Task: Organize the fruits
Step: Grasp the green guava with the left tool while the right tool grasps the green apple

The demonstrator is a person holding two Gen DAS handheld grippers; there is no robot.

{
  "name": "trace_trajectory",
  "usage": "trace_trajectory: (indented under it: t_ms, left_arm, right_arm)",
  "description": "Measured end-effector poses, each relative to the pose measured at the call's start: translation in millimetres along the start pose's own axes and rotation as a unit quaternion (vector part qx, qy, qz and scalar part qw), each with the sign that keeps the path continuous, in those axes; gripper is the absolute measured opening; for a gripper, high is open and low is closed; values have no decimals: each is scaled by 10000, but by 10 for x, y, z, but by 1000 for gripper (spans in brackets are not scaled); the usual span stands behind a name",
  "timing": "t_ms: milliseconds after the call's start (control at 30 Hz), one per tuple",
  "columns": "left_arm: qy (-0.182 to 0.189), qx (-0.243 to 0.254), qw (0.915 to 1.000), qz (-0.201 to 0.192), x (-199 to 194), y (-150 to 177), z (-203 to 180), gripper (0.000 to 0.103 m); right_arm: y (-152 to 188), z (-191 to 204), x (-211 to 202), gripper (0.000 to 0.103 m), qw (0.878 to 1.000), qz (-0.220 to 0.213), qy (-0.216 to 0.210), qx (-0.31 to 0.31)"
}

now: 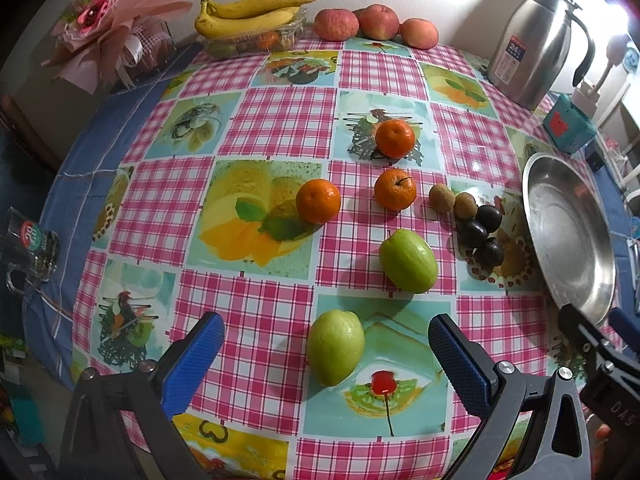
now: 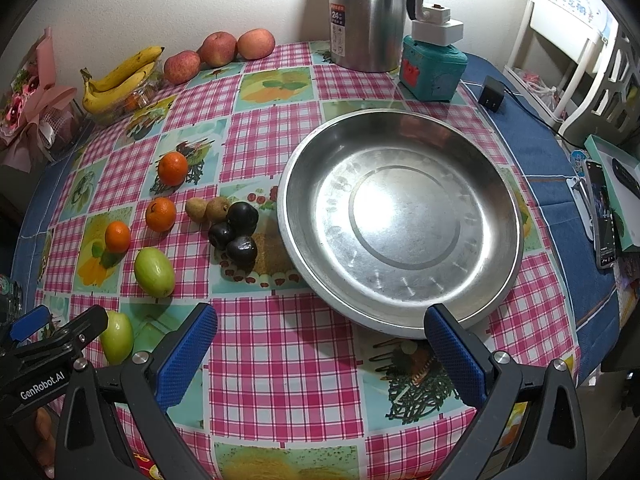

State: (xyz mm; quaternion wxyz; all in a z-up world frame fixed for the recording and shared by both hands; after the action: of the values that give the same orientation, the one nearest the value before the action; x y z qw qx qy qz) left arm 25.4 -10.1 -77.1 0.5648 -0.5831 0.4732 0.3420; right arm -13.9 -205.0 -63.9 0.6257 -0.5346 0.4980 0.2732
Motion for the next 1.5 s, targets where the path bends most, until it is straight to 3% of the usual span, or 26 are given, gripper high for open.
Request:
trace_trajectory:
  t_ms: [167,433,633,933,1000,1133,1200,1333,1500]
  left_arm:
    - [107,4,9999,37,-27,-52,48,103]
    - [98,453,9989,76,25,-130,186,103]
    - [361,825,9959,103,130,-134,210,103]
    - [639,1195,9883,693,396,116,92,101]
    - [689,1168,9875,806,462,172,65,91]
    - [872,1052,9864,916,548,223,30,83]
    - [902,1002,9865,925,578,230,48,72]
    - [1001,933,9867,874,589,228,94,60]
    - [1223,935,9843,863,568,230,106,42]
  right_arm:
    - [-39,168,-7,103,9993,-32,-346,-122]
    - [-190,427,-72,103,9957,-181,-901,-103]
    - [-255,657,-1,103,9930,-99,-1147,-245]
    - [-272,983,228,103,9904,220,-1233,-590]
    - [-268,1046,255,103,9895,262,-1255,-665]
    - [-255,1151,320,102,9879,361,-1261,-833]
    - [-246,1191,354,99,9868,435,-1275,-893]
    - [-218,1318,446,90,9838,613,-1334,-1025]
    - [-189,1468,498,88,9807,721,-1405,-1154]
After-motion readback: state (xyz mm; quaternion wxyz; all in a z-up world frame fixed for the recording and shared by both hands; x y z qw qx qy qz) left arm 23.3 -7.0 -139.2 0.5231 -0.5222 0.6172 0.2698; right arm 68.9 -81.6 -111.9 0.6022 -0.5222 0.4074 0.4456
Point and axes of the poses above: each gripper's, at about its wrist camera, not at the fingertips, and x roughly the way its jaws point, z to its left, y to its underside, the point moved 7 cm from there along x, roughly the way its jaws point, and after that the axes turned 7 degrees about y, right-handed, at the moved point
